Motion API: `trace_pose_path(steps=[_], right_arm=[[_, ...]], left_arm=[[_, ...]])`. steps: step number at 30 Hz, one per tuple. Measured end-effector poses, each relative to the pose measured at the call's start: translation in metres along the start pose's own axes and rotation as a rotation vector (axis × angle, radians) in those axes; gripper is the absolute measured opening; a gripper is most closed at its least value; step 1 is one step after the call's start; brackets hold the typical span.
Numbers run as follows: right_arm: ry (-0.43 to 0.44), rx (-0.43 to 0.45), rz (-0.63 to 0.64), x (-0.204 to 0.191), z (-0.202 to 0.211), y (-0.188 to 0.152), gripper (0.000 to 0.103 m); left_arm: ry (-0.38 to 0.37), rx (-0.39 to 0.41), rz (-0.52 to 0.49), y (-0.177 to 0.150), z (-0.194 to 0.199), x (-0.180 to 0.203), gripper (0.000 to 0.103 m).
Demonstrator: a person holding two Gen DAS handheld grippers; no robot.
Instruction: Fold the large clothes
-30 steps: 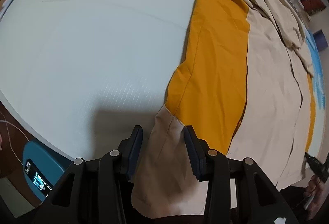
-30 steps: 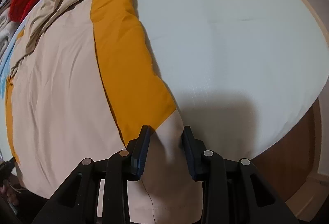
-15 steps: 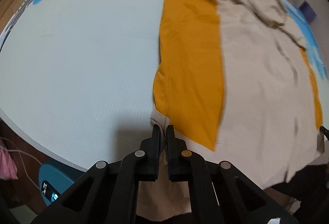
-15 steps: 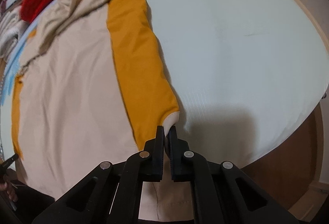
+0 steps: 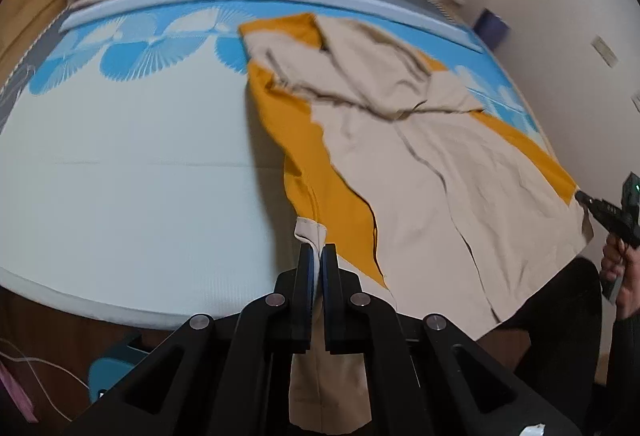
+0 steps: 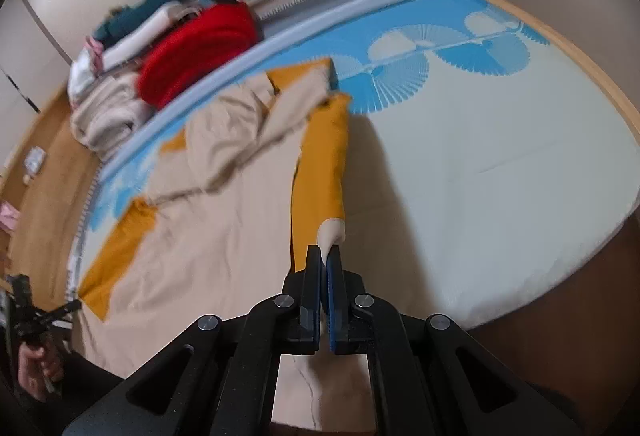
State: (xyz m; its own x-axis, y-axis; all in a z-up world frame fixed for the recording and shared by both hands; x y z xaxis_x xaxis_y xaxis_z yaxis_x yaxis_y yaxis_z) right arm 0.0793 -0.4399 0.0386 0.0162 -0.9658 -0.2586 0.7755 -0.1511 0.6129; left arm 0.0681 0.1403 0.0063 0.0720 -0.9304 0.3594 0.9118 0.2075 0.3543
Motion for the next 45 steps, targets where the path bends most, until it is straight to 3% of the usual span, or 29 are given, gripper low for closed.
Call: trace_pose_path(steps=[4,7,12,15,18,24,29,31,36,39,42,45], right_arm=[[0.020,0.036,-0.010,-0.002,0.044,-0.021,0.002],[0.012,0.069,0.007,-0.004,0.077,-0.037,0.002],[0.015,0.128,-0.007,0.001,0.101,-0.031,0.002],[0.007,0.136,-0.013,0.009,0.081,-0.006,0.002],[-0.004,0.109,-0.034,0.021,0.034,0.032,0.002],[-0.068,-0.001,-0.031,0.044,-0.093,0.110,0.002],[-0.114,-0.134,-0.057,0.062,-0.186,0.132,0.002],[-0.091,-0.172,-0.125,0.071,-0.205,0.135,0.002],[-0.083,-0.217,-0.162,0.079,-0.226,0.149,0.002],[-0.068,-0.220,-0.155,0.077,-0.225,0.154,0.003],[-0.054,-0.135,-0.190,0.078,-0.205,0.159,0.012],[-0.110,-0.037,-0.201,0.085,-0.179,0.163,0.023]], left_arm=[[-0.028,0.001,-0.033,-0.025,0.037,0.002,0.002],[-0.066,0.007,0.003,-0.033,0.058,-0.006,0.002],[-0.091,0.006,0.110,-0.014,0.055,-0.022,0.002],[-0.075,0.004,0.140,0.021,0.029,-0.028,0.002],[-0.069,0.001,0.181,0.061,-0.005,-0.036,0.002],[-0.045,-0.071,0.296,0.141,-0.108,-0.065,0.002],[0.011,-0.172,0.331,0.156,-0.165,-0.078,0.002],[0.032,-0.186,0.329,0.161,-0.171,-0.080,0.002],[0.009,-0.205,0.410,0.175,-0.179,-0.087,0.006],[-0.028,-0.133,0.494,0.186,-0.162,-0.095,0.008],[-0.068,-0.042,0.603,0.190,-0.138,-0.108,0.015],[-0.041,-0.020,0.595,0.181,-0.128,-0.108,0.018]])
Point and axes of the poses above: each gripper's, at about its wrist camera, not at the fingertips, and z roughly against the way its jaws point, x to its right, y to its top, the point moved 5 cm from there along -z, roughly the way its jaws point, and after that the axes turned 10 degrees about z, right-handed, at the moved point
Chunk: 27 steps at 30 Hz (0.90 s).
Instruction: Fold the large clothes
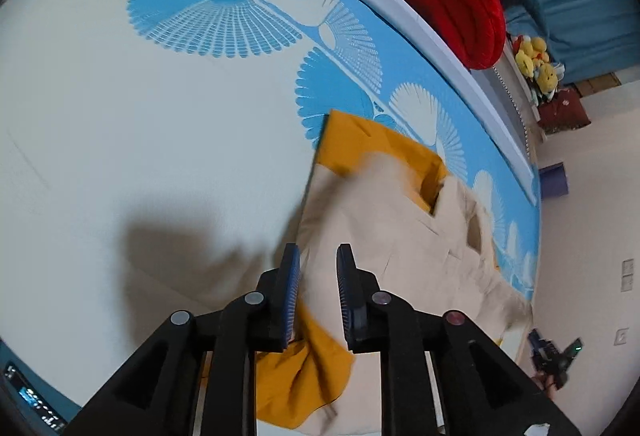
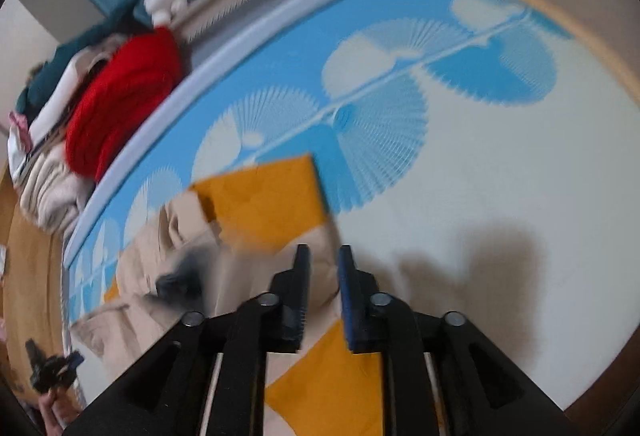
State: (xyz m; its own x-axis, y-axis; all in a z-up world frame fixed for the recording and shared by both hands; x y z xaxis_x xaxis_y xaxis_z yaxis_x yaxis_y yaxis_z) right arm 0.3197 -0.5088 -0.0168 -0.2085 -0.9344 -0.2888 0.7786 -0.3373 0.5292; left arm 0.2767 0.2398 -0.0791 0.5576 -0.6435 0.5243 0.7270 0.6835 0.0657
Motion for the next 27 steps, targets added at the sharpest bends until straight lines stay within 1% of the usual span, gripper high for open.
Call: trace_pose_path(steps=[1,3,5,6,8,10,12,15,19,22,25,26,27], right_arm=[[0.016,0.015,-0.006,0.001,0.005,-0.002,0.026],[0.027,-0.001,0.013,0.000,0.004,-0.008,0.035],[0.014,-0.061,0.045,-0.002,-0.005,-0.018,0.036],[0.026,-0.097,0.062,-0.005,-0.011,-0.024,0.037],[0.035,-0.140,0.101,-0.009,-0.020,-0.032,0.039],[0.001,-0.188,0.158,-0.010,-0.031,-0.041,0.040],[-0.029,-0.229,0.168,-0.006,-0.040,-0.048,0.041],[-0.036,-0.268,0.145,0.000,-0.052,-0.052,0.042],[-0.072,-0.313,0.190,0.000,-0.067,-0.057,0.042],[-0.081,-0.345,0.210,-0.001,-0.076,-0.061,0.042],[-0.076,-0.368,0.245,-0.005,-0.081,-0.065,0.042],[-0.079,-0.369,0.267,-0.008,-0.082,-0.066,0.041],[-0.082,-0.367,0.279,-0.009,-0.082,-0.066,0.032]], left_arm=[[0.016,-0.009,-0.013,-0.005,-0.001,0.000,0.019],[0.042,-0.040,-0.049,-0.018,-0.006,0.001,0.022],[0.067,-0.050,-0.075,-0.024,-0.008,0.003,0.024],[0.083,-0.053,-0.084,-0.026,-0.008,0.002,0.025],[0.086,-0.050,-0.081,-0.029,-0.011,0.003,0.028],[0.093,-0.051,-0.062,-0.028,-0.015,0.001,0.034],[0.109,-0.061,-0.040,-0.027,-0.021,-0.002,0.035],[0.129,-0.073,-0.045,-0.024,-0.032,0.000,0.036],[0.152,-0.077,-0.056,-0.020,-0.046,0.005,0.042],[0.143,-0.075,-0.055,-0.013,-0.056,0.010,0.047],[0.132,-0.072,-0.073,-0.006,-0.066,0.016,0.047],[0.130,-0.073,-0.081,-0.004,-0.069,0.017,0.047],[0.133,-0.075,-0.098,-0.002,-0.074,0.019,0.047]])
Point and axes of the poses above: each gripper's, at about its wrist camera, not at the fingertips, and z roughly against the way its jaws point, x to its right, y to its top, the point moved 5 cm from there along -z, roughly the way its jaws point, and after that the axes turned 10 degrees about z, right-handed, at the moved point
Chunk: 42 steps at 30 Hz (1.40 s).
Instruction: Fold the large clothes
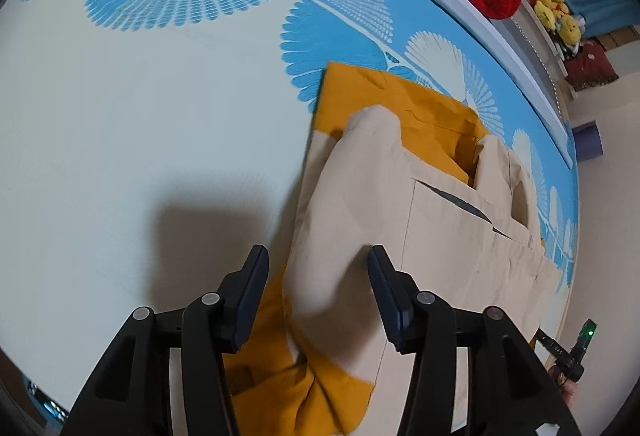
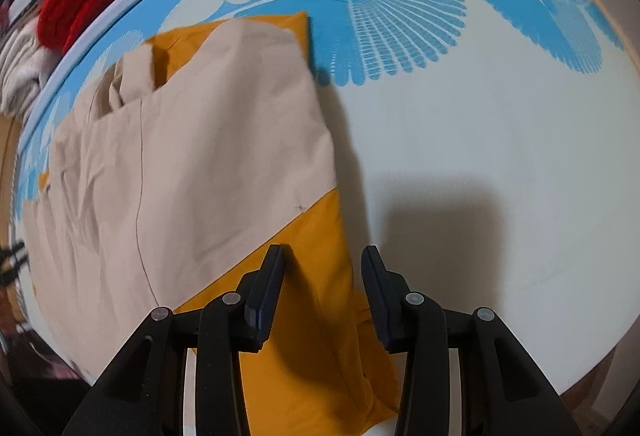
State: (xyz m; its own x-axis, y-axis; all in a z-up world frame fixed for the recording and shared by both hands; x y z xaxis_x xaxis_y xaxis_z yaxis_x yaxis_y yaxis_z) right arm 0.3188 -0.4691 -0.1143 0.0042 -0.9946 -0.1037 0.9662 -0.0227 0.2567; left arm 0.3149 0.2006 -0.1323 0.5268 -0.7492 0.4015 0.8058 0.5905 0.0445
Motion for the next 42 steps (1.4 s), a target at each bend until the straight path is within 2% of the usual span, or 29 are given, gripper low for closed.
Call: trace_pose_path(steps=[2,3,4,7,9,11,12,14,16,20,21,23,27,29,31,32,33,34,35,38,40,41,42], right_arm=[[-0.001,0.006,0.031,-0.006,0.002,0.001,0.011],[-0.006,0.031,0.046,-0.010,0.009,0.004,0.007],[-0.002,0.053,0.055,-0.013,0.015,0.006,0.005],[0.042,0.175,0.036,-0.018,0.049,0.018,0.004],[0.071,0.289,0.017,-0.018,0.077,0.029,0.003],[0.065,0.413,0.007,-0.018,0.101,0.043,0.003],[0.059,0.440,0.004,-0.019,0.105,0.047,0.003],[0.005,0.478,0.002,-0.020,0.105,0.059,0.003],[-0.041,0.474,0.001,-0.021,0.095,0.069,0.003],[-0.089,0.366,0.000,-0.021,0.053,0.089,0.003],[-0.093,0.355,-0.003,-0.021,0.048,0.090,0.003],[-0.111,0.363,-0.005,-0.025,0.045,0.097,0.003],[-0.150,0.473,-0.010,-0.029,0.063,0.110,0.003],[-0.200,0.484,-0.003,-0.032,0.060,0.115,0.003],[-0.234,0.418,-0.003,-0.032,0.041,0.118,0.003],[-0.249,0.351,0.000,-0.030,0.023,0.117,0.004],[-0.254,0.309,0.004,-0.029,0.013,0.116,0.010],[-0.268,0.255,0.009,-0.027,0.001,0.114,0.012],[-0.292,0.212,0.016,-0.026,-0.007,0.111,0.013],[-0.268,0.219,0.034,-0.028,-0.004,0.105,0.018],[-0.245,0.195,0.066,-0.029,-0.005,0.099,0.032],[-0.240,0.174,0.074,-0.029,-0.008,0.095,0.042],[-0.239,0.132,0.083,-0.030,-0.014,0.087,0.043]], left_arm=[[0.003,-0.011,-0.034,0.002,-0.007,0.003,0.043],[0.000,-0.017,-0.055,0.002,-0.009,0.005,0.029],[0.005,-0.021,-0.073,0.003,-0.010,0.006,0.008],[-0.042,0.029,-0.109,0.010,0.008,0.016,0.004],[-0.107,0.132,-0.113,0.022,0.039,0.026,0.003],[-0.154,0.213,-0.103,0.031,0.060,0.031,0.003],[-0.164,0.267,-0.103,0.036,0.069,0.034,0.003],[-0.167,0.313,-0.111,0.043,0.073,0.039,0.003],[-0.137,0.324,-0.128,0.050,0.063,0.045,0.003],[0.015,0.224,-0.129,0.058,0.012,0.039,0.003],[0.046,0.223,-0.129,0.060,0.003,0.038,0.003],[0.047,0.258,-0.135,0.066,0.005,0.042,0.003],[0.014,0.377,-0.146,0.079,0.020,0.053,0.003],[0.043,0.392,-0.134,0.085,0.014,0.051,0.009],[0.097,0.325,-0.116,0.087,-0.007,0.043,0.013],[0.115,0.251,-0.104,0.085,-0.021,0.037,0.016],[0.125,0.226,-0.102,0.084,-0.024,0.035,0.017],[0.133,0.229,-0.106,0.083,-0.021,0.034,0.017],[0.133,0.241,-0.113,0.083,-0.015,0.034,0.017],[0.048,0.278,-0.167,0.077,0.015,0.043,0.030],[-0.024,0.233,-0.233,0.065,0.020,0.051,0.032],[-0.052,0.183,-0.274,0.055,0.016,0.055,0.032],[-0.077,0.119,-0.311,0.044,0.007,0.058,0.032]])
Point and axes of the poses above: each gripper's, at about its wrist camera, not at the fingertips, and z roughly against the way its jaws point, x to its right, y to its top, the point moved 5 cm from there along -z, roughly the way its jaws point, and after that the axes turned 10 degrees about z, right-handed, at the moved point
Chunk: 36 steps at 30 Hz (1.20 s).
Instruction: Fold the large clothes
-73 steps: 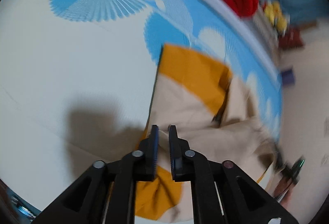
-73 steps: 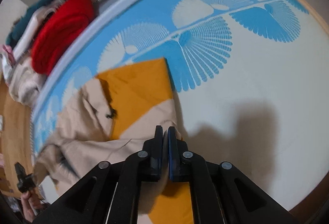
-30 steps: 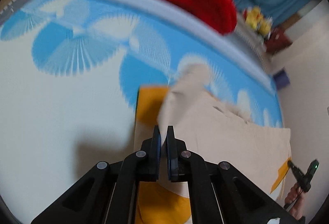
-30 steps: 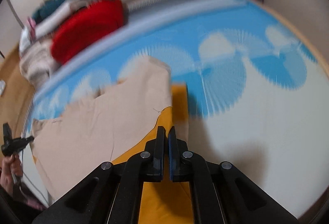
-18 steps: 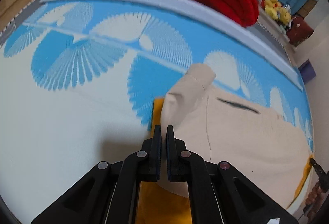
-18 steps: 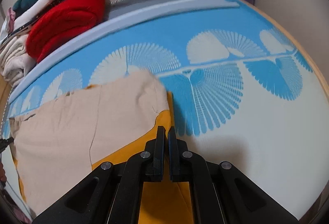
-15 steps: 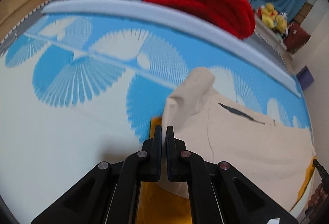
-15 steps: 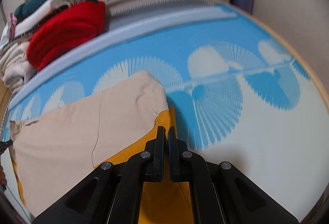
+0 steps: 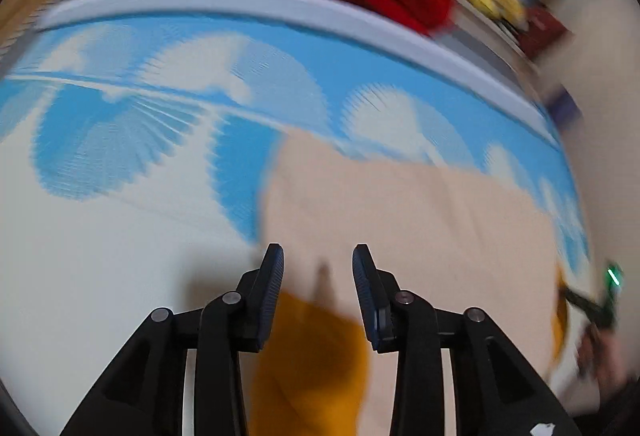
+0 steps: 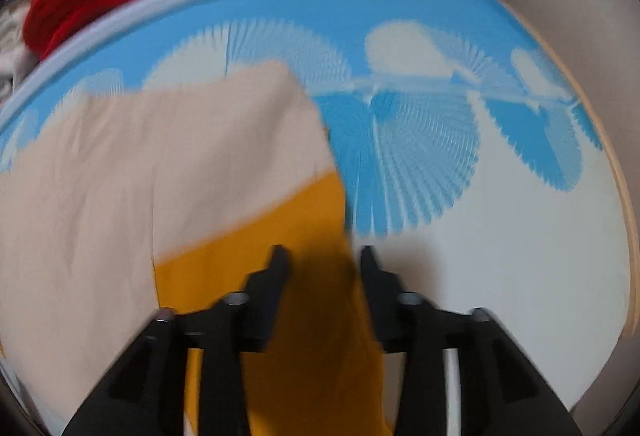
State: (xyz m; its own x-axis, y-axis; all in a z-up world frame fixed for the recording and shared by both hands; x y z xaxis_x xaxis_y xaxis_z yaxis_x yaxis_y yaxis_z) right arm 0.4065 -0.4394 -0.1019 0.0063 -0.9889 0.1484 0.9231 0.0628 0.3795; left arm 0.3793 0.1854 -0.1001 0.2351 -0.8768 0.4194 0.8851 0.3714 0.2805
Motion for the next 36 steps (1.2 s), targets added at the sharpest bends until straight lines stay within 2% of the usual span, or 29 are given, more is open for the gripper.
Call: trace_pose_path(steps=[2,3,4,5,6,8,10,12,13,14,16,18,19,21,22,24,26,27,29,31,32,34,36], right_arm=[[0.016,-0.090,0.025,-0.001,-0.013,-0.017,0.042],[0.027,-0.095,0.022,0.000,-0.014,-0.019,0.036],[0.046,-0.085,0.006,0.002,-0.012,-0.022,0.028],[0.060,-0.077,-0.007,0.003,-0.010,-0.023,0.010],[0.073,-0.062,-0.029,0.006,-0.006,-0.023,0.006],[0.064,-0.022,-0.080,0.014,0.004,-0.021,0.004],[0.030,-0.001,-0.106,0.018,0.010,-0.022,0.004],[-0.049,0.009,-0.102,0.025,0.014,-0.020,0.004],[-0.109,0.010,-0.102,0.032,0.017,-0.019,0.004],[-0.118,0.010,-0.106,0.037,0.021,-0.019,0.007],[-0.052,0.024,-0.127,0.043,0.030,-0.020,0.007],[0.046,0.093,-0.100,0.039,0.047,-0.018,0.007],[0.088,0.117,-0.060,0.034,0.053,-0.018,0.007],[0.169,0.122,0.057,0.017,0.056,-0.024,0.008],[0.182,0.100,0.112,0.007,0.055,-0.032,0.008],[0.168,-0.002,0.214,-0.005,0.038,-0.053,0.008],[0.124,-0.180,0.296,-0.008,0.007,-0.088,0.008],[0.111,-0.225,0.317,-0.007,0.000,-0.100,0.007],[0.098,-0.218,0.346,-0.004,0.003,-0.107,0.008],[0.118,-0.219,0.301,0.002,0.005,-0.108,0.008],[0.118,-0.231,0.281,0.006,0.004,-0.110,0.007],[0.083,-0.250,0.292,0.010,0.001,-0.115,0.007],[0.052,-0.268,0.289,0.011,0.005,-0.117,0.008]], left_arm=[[-0.026,-0.117,-0.066,-0.023,-0.018,0.009,0.032],[0.000,-0.146,-0.111,-0.033,-0.027,0.011,0.032],[0.030,-0.157,-0.145,-0.040,-0.033,0.011,0.032],[0.092,-0.177,-0.191,-0.051,-0.043,0.007,0.032],[0.147,-0.190,-0.212,-0.057,-0.050,0.001,0.032],[0.258,-0.196,-0.196,-0.062,-0.056,-0.017,0.037],[0.307,-0.190,-0.146,-0.060,-0.051,-0.030,0.042],[0.294,-0.164,-0.132,-0.057,-0.033,-0.027,0.034],[0.274,-0.155,-0.145,-0.057,-0.026,-0.022,0.034],[0.231,-0.150,-0.168,-0.060,-0.018,-0.013,0.034],[0.118,-0.184,-0.251,-0.076,-0.005,0.010,0.039],[0.083,-0.238,-0.343,-0.098,-0.004,0.022,0.046],[0.087,-0.274,-0.400,-0.112,-0.008,0.025,0.048],[0.164,-0.334,-0.480,-0.133,-0.022,0.015,0.048],[0.204,-0.365,-0.493,-0.141,-0.030,0.007,0.050],[0.273,-0.401,-0.495,-0.153,-0.040,-0.009,0.051],[0.283,-0.396,-0.482,-0.154,-0.038,-0.013,0.051],[0.288,-0.395,-0.473,-0.153,-0.035,-0.012,0.051],[0.293,-0.387,-0.472,-0.155,-0.028,-0.008,0.045],[0.251,-0.378,-0.497,-0.161,-0.022,0.000,0.046],[0.257,-0.384,-0.502,-0.165,-0.024,-0.003,0.048],[0.353,-0.420,-0.480,-0.173,-0.035,-0.021,0.049],[0.382,-0.414,-0.450,-0.176,-0.033,-0.025,0.049]])
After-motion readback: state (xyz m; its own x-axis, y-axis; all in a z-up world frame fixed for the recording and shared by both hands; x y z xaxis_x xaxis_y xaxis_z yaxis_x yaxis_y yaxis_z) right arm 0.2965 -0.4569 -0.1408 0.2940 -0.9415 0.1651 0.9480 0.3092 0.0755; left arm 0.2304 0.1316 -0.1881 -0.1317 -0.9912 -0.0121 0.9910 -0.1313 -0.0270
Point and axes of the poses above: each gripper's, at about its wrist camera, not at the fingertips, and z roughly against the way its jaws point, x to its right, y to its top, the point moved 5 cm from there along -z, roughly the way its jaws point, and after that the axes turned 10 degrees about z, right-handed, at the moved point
